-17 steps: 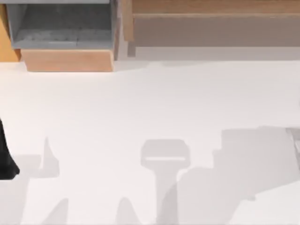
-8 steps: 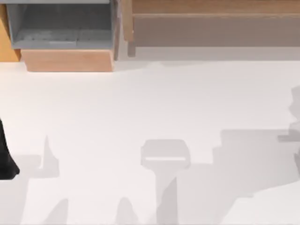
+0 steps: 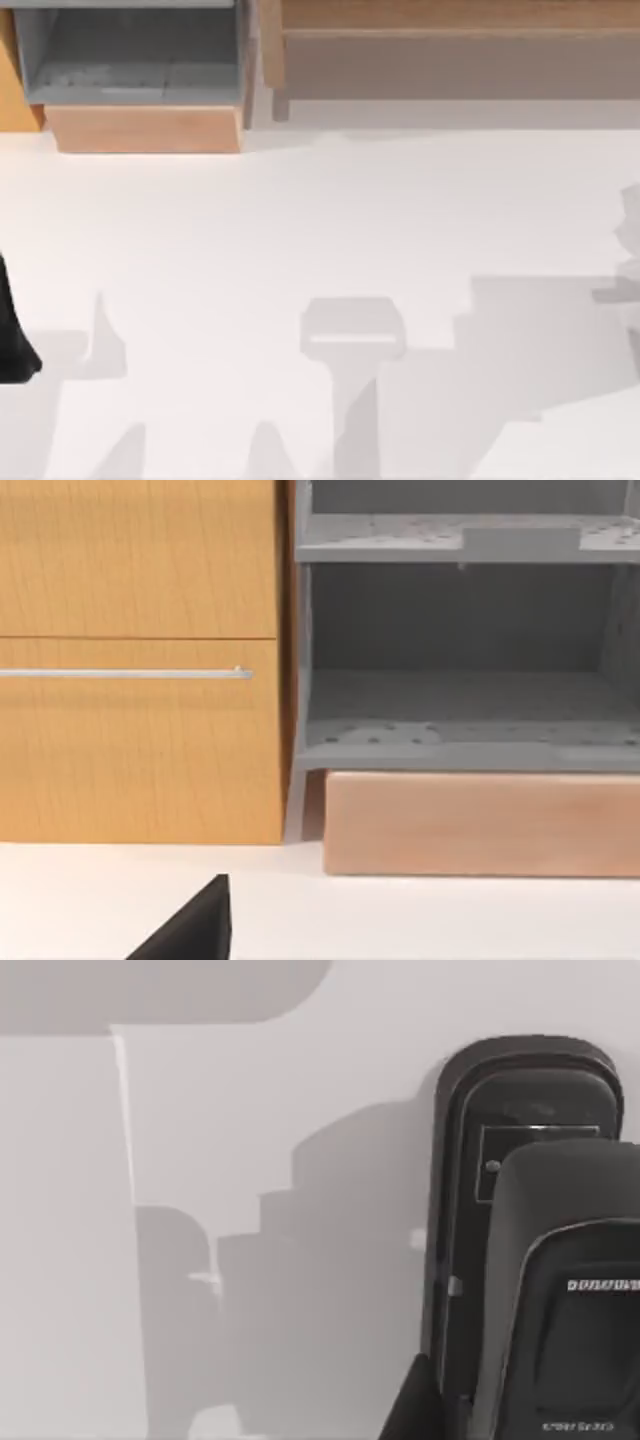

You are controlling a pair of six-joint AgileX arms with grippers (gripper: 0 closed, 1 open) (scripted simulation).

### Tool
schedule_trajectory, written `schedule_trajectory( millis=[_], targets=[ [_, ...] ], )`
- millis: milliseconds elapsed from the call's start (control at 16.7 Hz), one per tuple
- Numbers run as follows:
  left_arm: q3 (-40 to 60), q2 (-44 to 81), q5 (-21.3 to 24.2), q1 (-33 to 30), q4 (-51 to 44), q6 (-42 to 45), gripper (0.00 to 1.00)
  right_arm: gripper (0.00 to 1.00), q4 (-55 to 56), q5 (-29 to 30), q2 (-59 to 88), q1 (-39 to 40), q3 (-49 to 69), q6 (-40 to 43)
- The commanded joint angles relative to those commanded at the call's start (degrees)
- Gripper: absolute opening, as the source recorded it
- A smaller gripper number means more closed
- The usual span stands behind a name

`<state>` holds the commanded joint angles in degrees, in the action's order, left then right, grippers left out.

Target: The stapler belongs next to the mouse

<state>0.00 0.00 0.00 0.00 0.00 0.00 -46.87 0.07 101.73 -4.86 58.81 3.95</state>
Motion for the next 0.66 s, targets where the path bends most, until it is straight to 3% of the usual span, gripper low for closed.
schedule_trajectory(
  millis=[300, 660],
  targets=[
    [0.0, 0.0, 0.0, 0.0, 0.0, 0.0, 1.0, 0.98, 0.0, 0.0, 0.0, 0.0, 0.0, 0.0],
    [0.0, 0.0, 0.0, 0.0, 0.0, 0.0, 1.0, 1.0, 0.0, 0.0, 0.0, 0.0, 0.0, 0.0]
  ],
)
